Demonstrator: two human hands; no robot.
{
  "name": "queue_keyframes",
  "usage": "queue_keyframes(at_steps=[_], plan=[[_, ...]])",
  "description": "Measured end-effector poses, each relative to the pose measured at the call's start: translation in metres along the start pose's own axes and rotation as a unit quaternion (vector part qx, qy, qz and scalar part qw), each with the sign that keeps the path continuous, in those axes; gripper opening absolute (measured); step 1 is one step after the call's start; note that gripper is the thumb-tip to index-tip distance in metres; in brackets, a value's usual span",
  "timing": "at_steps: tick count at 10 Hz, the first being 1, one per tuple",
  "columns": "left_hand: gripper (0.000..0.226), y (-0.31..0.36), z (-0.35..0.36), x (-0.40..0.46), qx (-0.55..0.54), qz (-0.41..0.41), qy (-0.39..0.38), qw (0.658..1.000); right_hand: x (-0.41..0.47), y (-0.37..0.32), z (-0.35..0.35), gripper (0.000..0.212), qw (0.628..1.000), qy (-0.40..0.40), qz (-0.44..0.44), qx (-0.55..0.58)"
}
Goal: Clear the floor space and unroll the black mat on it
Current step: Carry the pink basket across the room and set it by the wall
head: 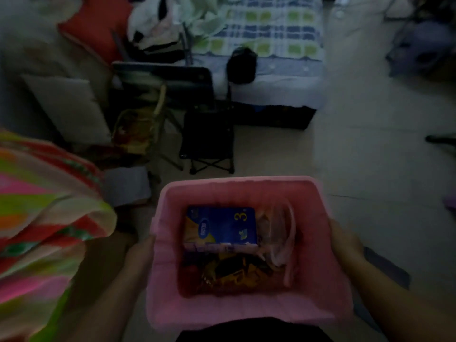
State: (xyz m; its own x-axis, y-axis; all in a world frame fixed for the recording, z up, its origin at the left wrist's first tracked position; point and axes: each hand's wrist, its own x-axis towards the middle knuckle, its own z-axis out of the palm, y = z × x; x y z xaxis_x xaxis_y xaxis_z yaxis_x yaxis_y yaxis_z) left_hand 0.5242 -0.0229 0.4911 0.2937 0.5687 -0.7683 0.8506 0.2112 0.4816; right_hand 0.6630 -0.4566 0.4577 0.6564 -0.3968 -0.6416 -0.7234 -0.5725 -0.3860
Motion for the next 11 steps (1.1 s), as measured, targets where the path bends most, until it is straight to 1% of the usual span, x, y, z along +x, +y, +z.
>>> queue_keyframes(at_steps=[1,2,3,5,6,7,8,9,10,11], plan=[[0.034,0.064,0.059,-0.009,0.049,0.045,-0.032,0.997,0.031,0.007,-0.04,0.064,1.0,0.018,0.021,0.007],[0.035,0.101,0.1,-0.01,0.061,0.083,-0.069,0.992,0.047,0.015,-0.073,0.071,0.994,0.061,0.074,0.046],[0.036,0.134,0.138,-0.005,0.069,0.099,-0.092,0.988,0.056,0.019,-0.099,0.073,0.987,0.098,0.112,0.055],[0.039,0.192,0.203,0.031,0.118,0.097,-0.146,0.977,0.076,0.016,-0.114,0.085,0.967,0.152,0.165,0.116],[0.043,0.23,0.226,0.056,0.155,0.092,-0.179,0.967,0.089,0.005,-0.113,0.086,0.954,0.188,0.194,0.128],[0.041,0.273,0.246,0.074,0.169,0.088,-0.196,0.962,0.1,-0.017,-0.113,0.085,0.946,0.211,0.205,0.139],[0.034,0.315,0.269,0.088,0.164,0.086,-0.206,0.961,0.115,-0.04,-0.118,0.088,0.935,0.22,0.227,0.162],[0.033,0.356,0.299,0.09,0.163,0.085,-0.209,0.961,0.131,-0.059,-0.126,0.088,0.933,0.207,0.232,0.181],[0.033,0.391,0.338,0.089,0.174,0.084,-0.215,0.957,0.153,-0.069,-0.141,0.089,0.923,0.215,0.239,0.209],[0.034,0.422,0.386,0.08,0.19,0.095,-0.217,0.953,0.179,-0.064,-0.157,0.097,0.902,0.24,0.266,0.242]])
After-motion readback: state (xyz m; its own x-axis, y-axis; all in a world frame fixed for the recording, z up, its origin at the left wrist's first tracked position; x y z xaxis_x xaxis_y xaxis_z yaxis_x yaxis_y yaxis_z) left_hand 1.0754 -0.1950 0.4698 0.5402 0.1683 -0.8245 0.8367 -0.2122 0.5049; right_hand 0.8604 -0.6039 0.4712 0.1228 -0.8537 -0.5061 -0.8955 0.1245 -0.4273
